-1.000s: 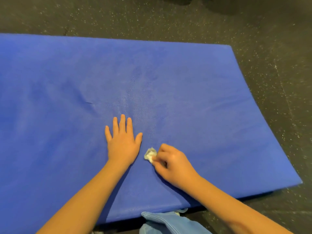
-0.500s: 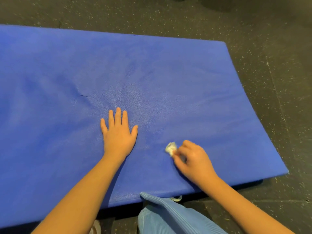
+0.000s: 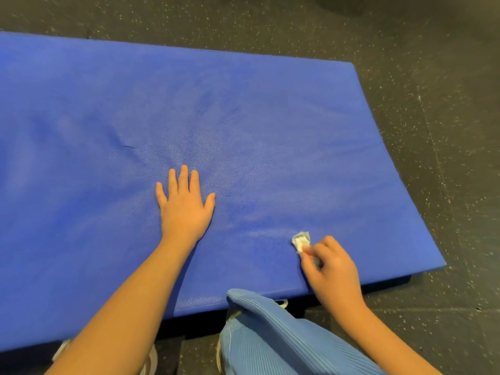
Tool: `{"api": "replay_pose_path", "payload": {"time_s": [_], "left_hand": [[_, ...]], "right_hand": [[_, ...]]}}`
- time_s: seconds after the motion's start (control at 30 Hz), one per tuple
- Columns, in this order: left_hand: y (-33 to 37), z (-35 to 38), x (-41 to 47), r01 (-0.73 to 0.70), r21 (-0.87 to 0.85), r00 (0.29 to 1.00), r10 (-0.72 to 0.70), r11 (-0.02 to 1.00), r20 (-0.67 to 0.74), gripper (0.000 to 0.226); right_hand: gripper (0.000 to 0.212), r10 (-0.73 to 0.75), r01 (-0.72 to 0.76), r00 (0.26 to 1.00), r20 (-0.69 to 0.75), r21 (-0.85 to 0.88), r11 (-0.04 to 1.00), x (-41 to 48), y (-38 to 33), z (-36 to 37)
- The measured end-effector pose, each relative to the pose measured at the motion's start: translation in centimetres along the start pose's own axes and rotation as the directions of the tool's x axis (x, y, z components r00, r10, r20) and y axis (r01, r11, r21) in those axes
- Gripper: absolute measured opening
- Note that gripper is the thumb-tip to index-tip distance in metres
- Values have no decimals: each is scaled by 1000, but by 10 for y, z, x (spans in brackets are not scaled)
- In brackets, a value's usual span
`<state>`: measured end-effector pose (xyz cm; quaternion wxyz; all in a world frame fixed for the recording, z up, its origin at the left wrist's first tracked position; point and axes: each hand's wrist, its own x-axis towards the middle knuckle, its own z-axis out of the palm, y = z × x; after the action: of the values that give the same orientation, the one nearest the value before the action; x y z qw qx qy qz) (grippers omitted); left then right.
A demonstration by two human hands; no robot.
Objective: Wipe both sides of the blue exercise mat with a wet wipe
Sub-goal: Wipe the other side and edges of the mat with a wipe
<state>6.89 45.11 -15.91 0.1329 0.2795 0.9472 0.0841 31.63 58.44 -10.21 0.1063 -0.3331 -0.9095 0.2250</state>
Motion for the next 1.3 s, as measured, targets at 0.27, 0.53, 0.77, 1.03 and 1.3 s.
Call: {"api": "replay_pose_path", "payload": {"time_s": [0.27,0.53,0.77,1.03,1.3], "left_hand": [[0,0,-1,-2,-19,1000,2,1000,0,65],[0,3,-1,3,-28,1000,-4,1000,-23,65],[-1,2,0,2,-33,1000,-3,999,-16,65],[1,0,0,-5,-33,1000,4,999,-10,65],[1,3,2,-7,-19,999,6,1000,-46,75]], "right_hand": [[28,-102,110,989,102,-77,991,15,16,-10],[28,-319,313,891,322,73,947,33,-25,17],[18,52,-54,998,-24,-99,994,97,9,34],[19,-162,204,963,216,-189,960,131,1,36],[23,-148,145,889,434,41,989,137,-32,37]]}}
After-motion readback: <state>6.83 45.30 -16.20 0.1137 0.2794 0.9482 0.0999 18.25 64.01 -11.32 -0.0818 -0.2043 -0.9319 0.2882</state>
